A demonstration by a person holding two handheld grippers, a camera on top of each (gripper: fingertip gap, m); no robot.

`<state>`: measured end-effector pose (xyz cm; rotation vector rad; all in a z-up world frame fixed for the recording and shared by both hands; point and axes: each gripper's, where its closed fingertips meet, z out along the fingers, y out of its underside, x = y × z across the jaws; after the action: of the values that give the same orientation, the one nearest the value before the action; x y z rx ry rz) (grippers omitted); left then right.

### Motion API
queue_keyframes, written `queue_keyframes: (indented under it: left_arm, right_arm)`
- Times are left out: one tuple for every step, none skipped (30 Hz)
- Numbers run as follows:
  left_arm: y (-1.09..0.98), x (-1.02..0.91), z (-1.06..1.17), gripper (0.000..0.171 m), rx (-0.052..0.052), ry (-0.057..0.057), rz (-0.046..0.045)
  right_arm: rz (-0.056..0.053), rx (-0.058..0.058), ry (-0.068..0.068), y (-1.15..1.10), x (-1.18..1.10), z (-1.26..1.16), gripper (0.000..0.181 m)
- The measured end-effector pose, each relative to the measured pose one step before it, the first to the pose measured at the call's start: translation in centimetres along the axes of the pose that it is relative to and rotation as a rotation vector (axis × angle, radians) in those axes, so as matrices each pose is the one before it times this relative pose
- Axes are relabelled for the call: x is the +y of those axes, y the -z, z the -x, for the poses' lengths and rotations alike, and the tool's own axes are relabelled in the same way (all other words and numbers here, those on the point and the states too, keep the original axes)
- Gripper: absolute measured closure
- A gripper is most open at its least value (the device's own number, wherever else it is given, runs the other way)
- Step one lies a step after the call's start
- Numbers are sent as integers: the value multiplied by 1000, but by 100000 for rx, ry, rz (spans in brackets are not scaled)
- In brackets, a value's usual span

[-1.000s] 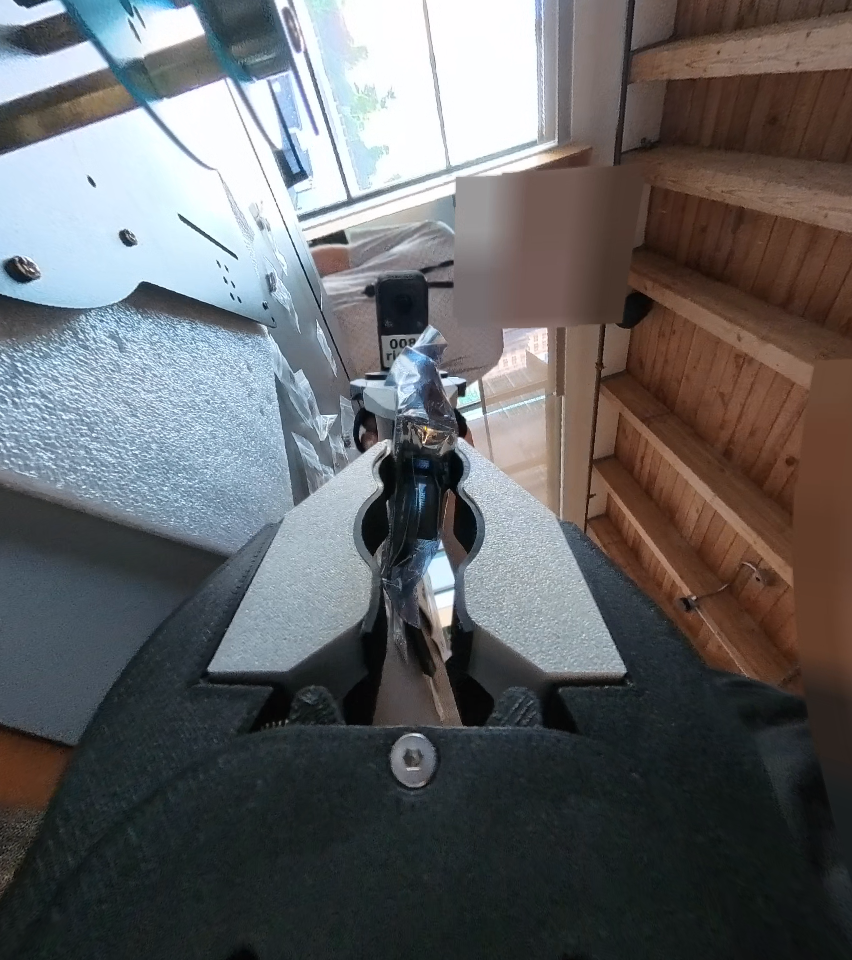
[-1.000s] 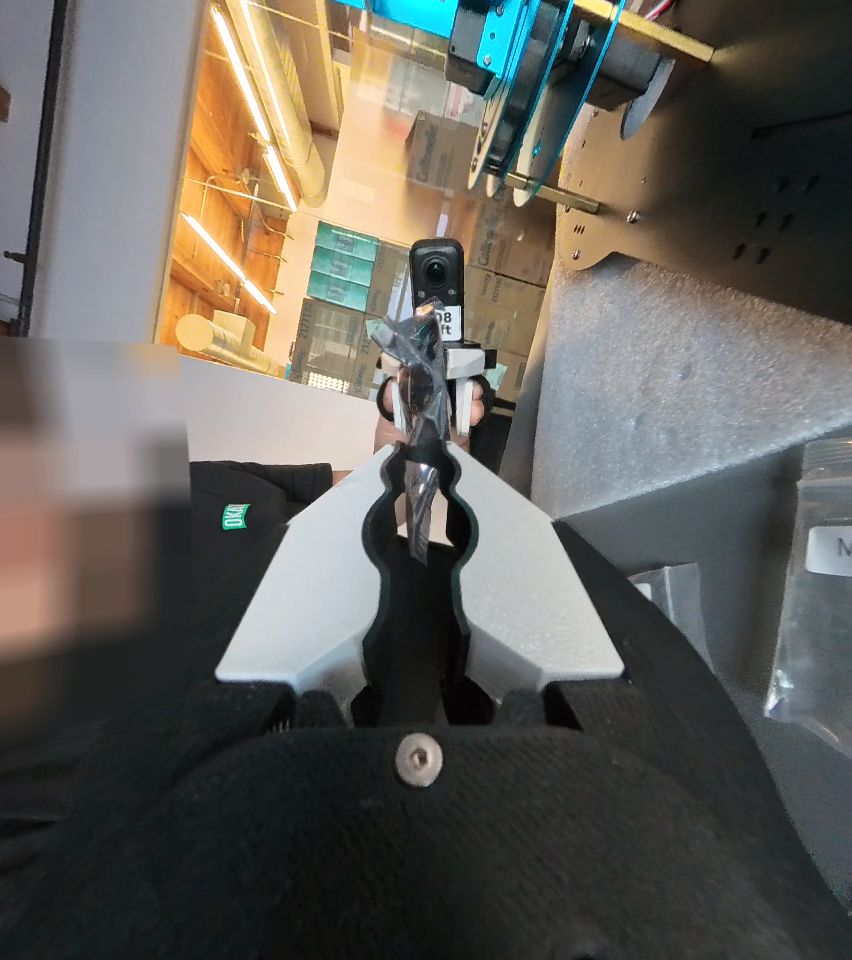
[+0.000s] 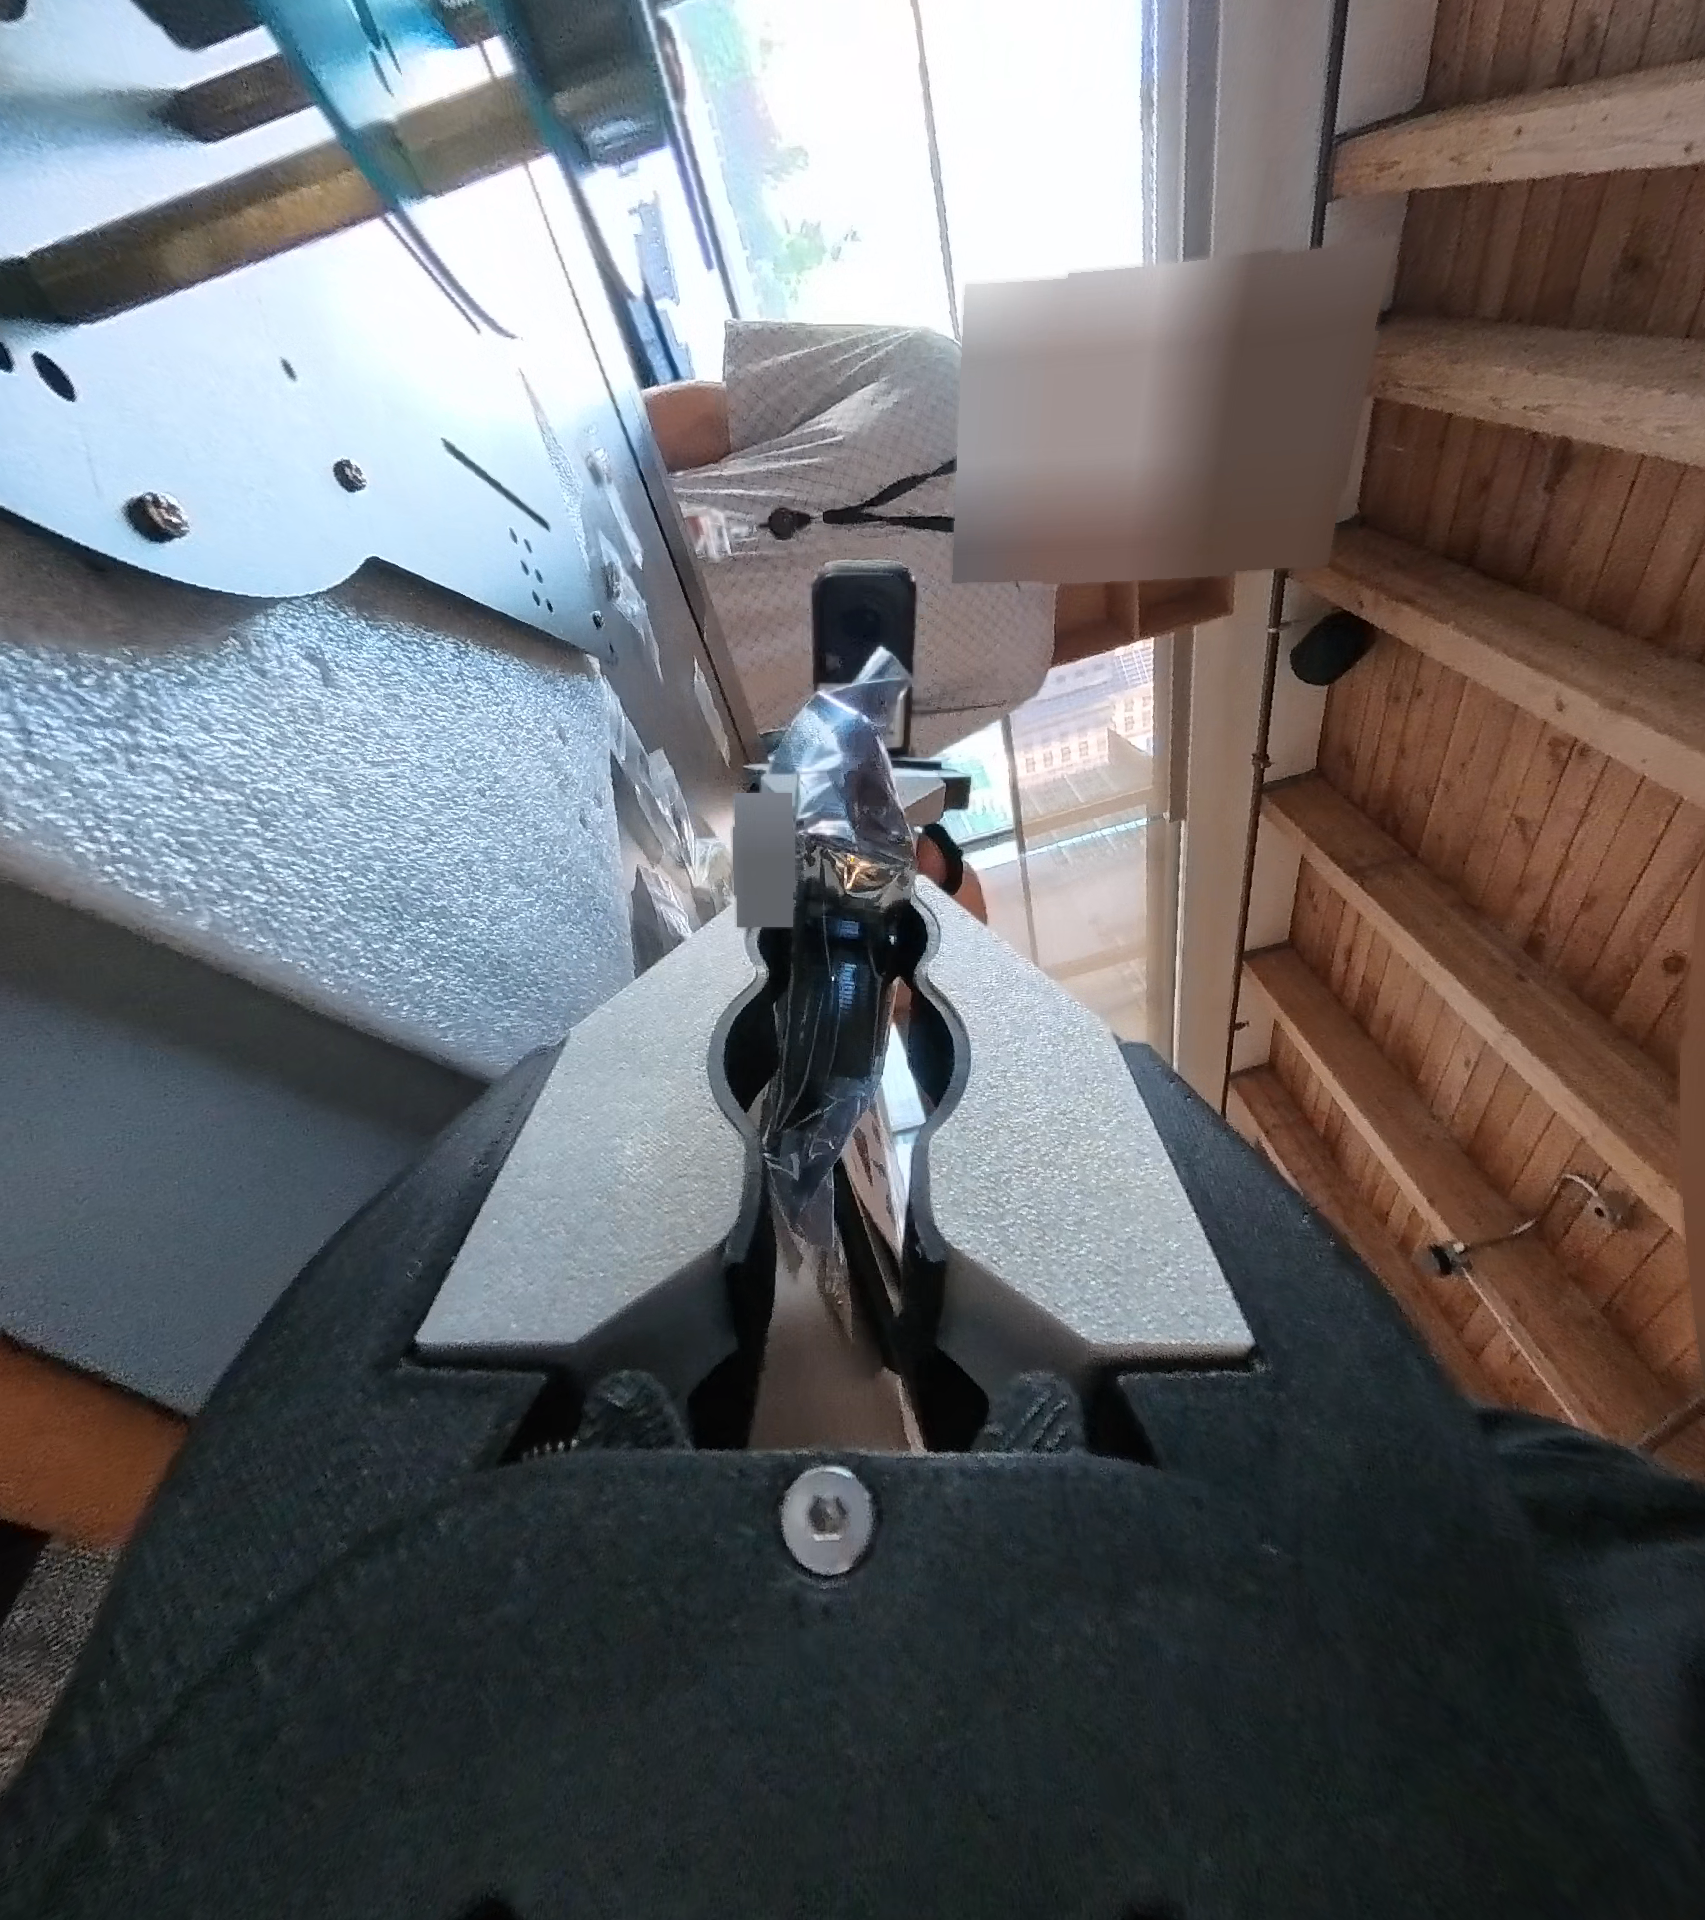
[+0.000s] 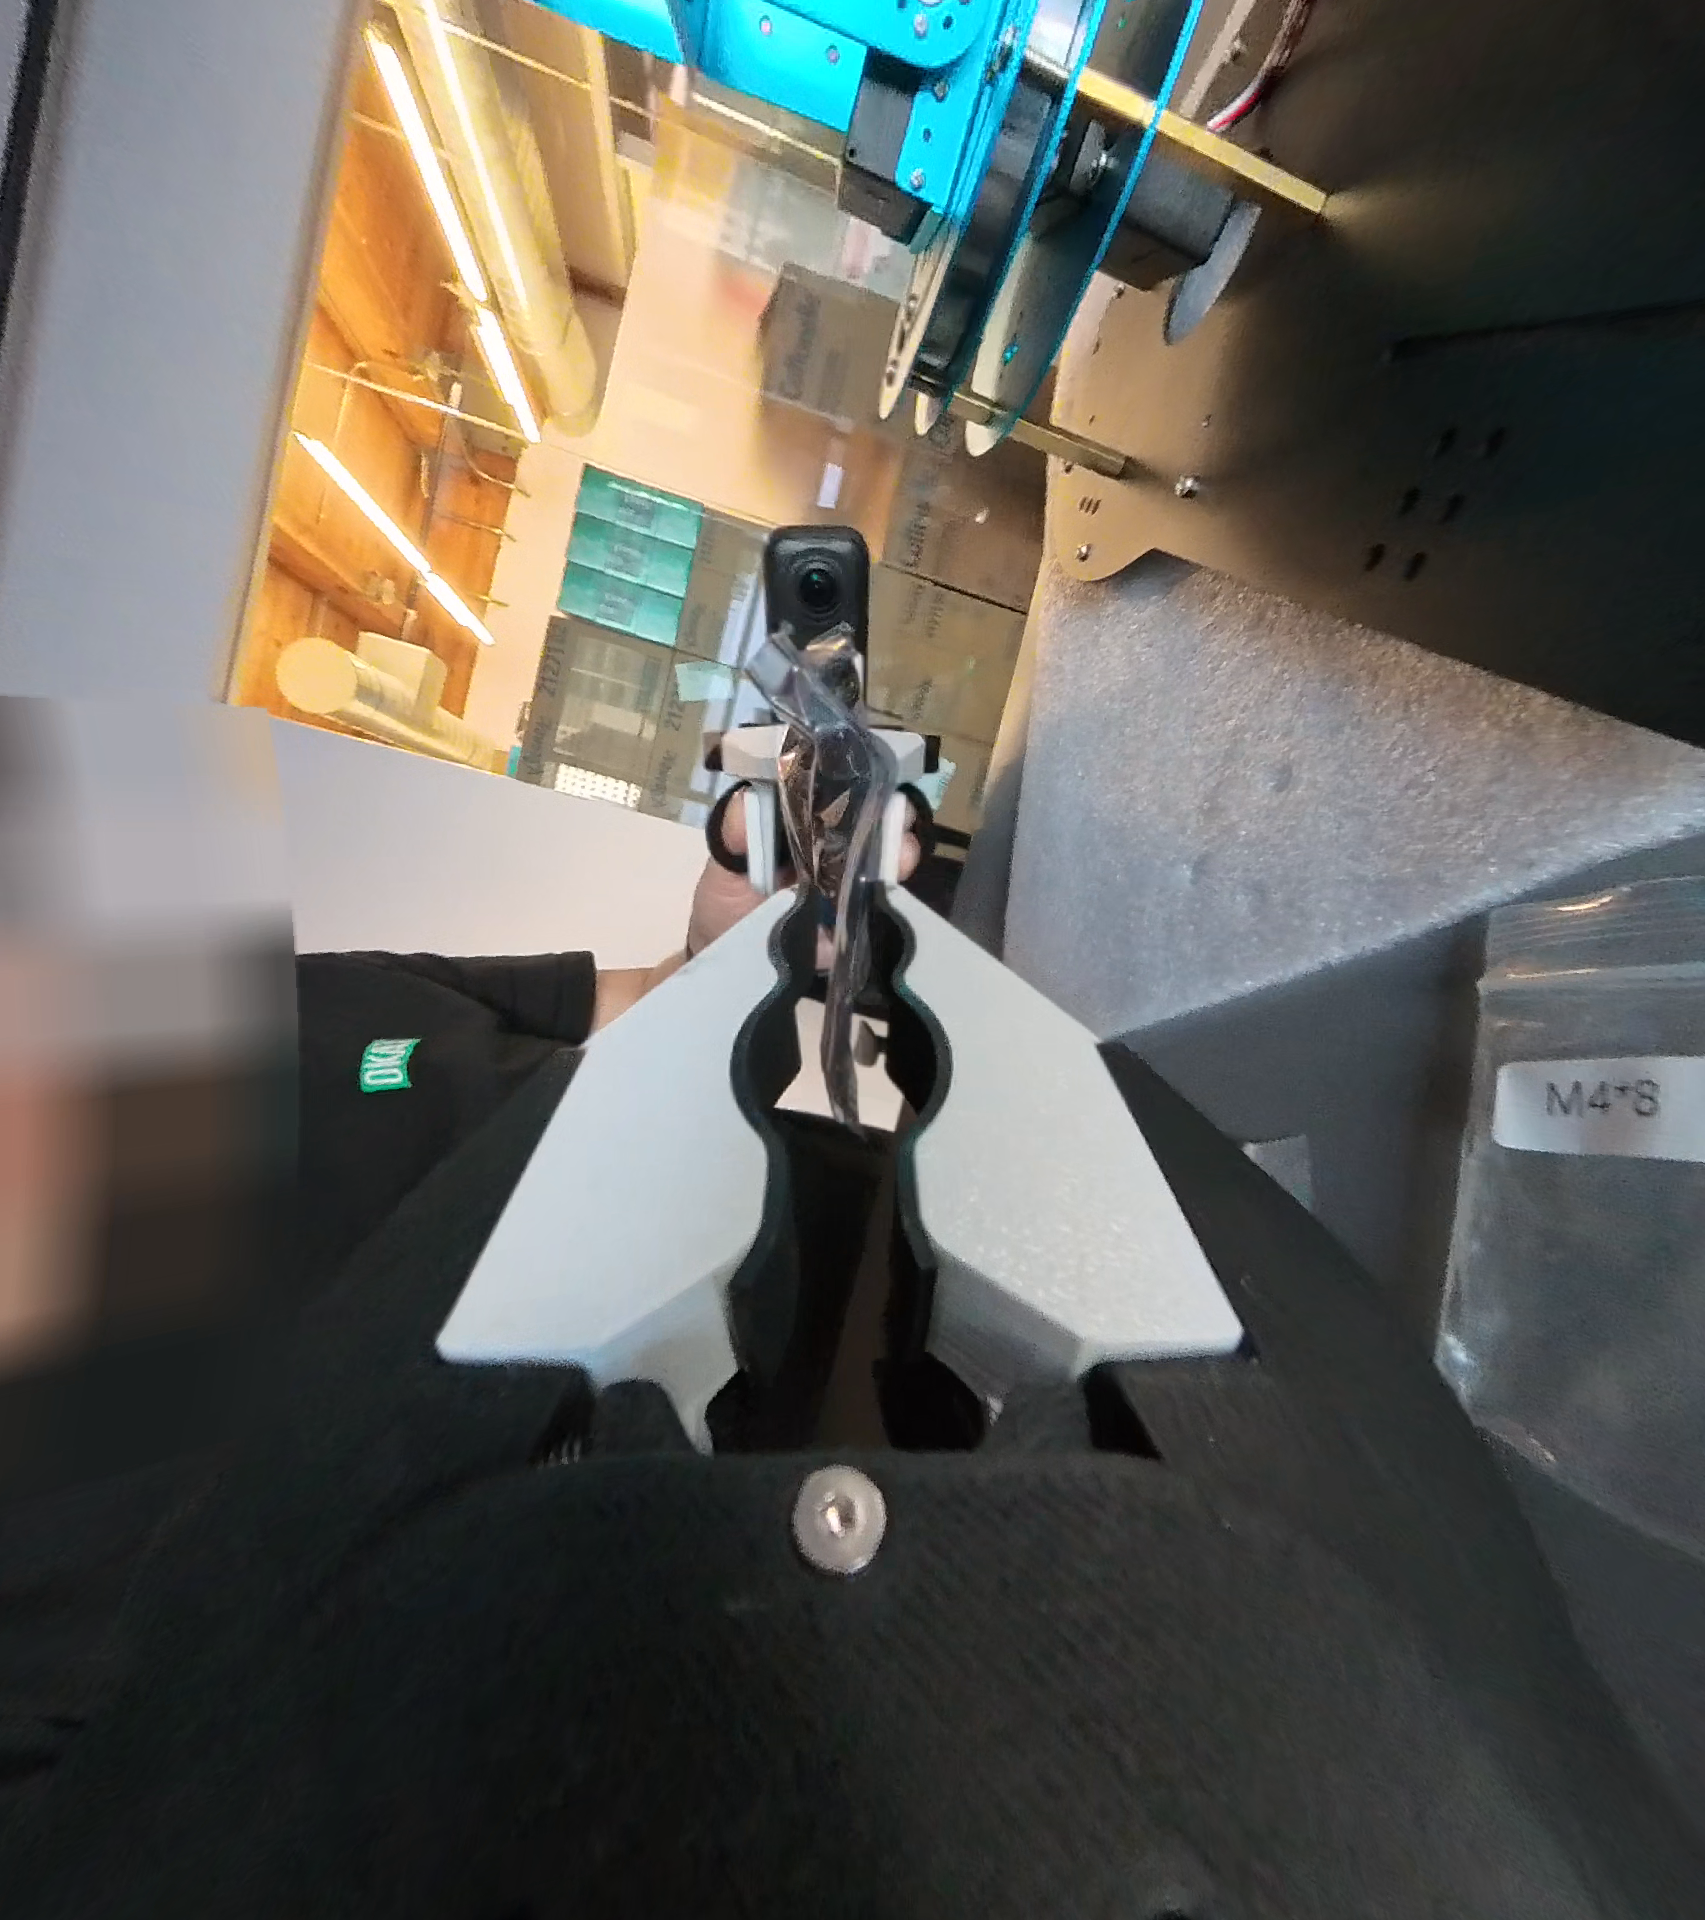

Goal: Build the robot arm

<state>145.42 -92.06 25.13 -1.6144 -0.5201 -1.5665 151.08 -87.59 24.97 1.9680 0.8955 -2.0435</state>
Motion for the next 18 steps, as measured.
queue_keyframes:
  left_arm:
    - [-51, -17, -39, 154, -15, -334, -31]
    - [-53, 29, -47, 154, 216, -50, 297]
    - [-70, 85, -56, 154, 430, 194, 747]
    - [-56, 65, 19, 154, 23, 266, 480]
    - [-20, 9, 67, 154, -271, 84, 85]
    - [-7, -4, 63, 154, -218, -25, -40]
    - [50, -88, 74, 154, -430, 46, -502]
    - [64, -72, 148, 154, -1063, -269, -511]
    - [27, 21, 72, 154, -432, -815, 101]
    - [12, -13, -1, 154, 119, -133, -144]
    - [-8, -56, 16, 154, 180, 1024, -407]
    - [-50, -28, -25, 154, 261, 1112, 110]
    - [-28, -84, -156, 154, 557, 346, -143]
    - [34, -134, -191, 154, 193, -442, -433]
    - [70, -117, -171, 154, -227, -1412, -327]
    - [87, -61, -108, 154, -449, -1838, 103]
    - [84, -51, -11, 154, -501, -1296, -14]
    - [30, -29, -28, 154, 206, 91, -191]
  right_arm:
    - [-729, -243, -34, -51, -111, -8, 174]
    - [396, -267, 94, -74, 35, 8, 174]
    - [516, -1654, -272, -125, 80, 208, 174]
    - [413, -1260, -775, -178, 75, 138, 173]
    - [625, -872, -234, -195, 106, 86, 172]
    - [782, -1133, 562, -198, 122, 167, 173]
    - [423, 1348, 911, -46, 43, -173, 178]
    - [-709, 2068, 1016, 42, -168, -278, 179]
    - [-113, -977, -76, -22, -47, 132, 180]
    - [-175, -1908, -1658, -48, -23, 185, 180]
    - [-1016, 200, -2704, 56, -99, -225, 180]
    - [-463, 134, -1996, 58, -96, -169, 179]
    - [194, -32, -155, 114, -82, 28, 178]
    - [-330, 823, 1105, 224, -217, 41, 176]
    - [-1401, 939, 1610, 336, -399, 122, 173]
    - [-2140, 128, 1796, 379, -508, 268, 169]
    - [-1738, -252, 1182, 316, -370, 265, 168]
    - [-431, -119, -7, 173, -113, 136, 167]
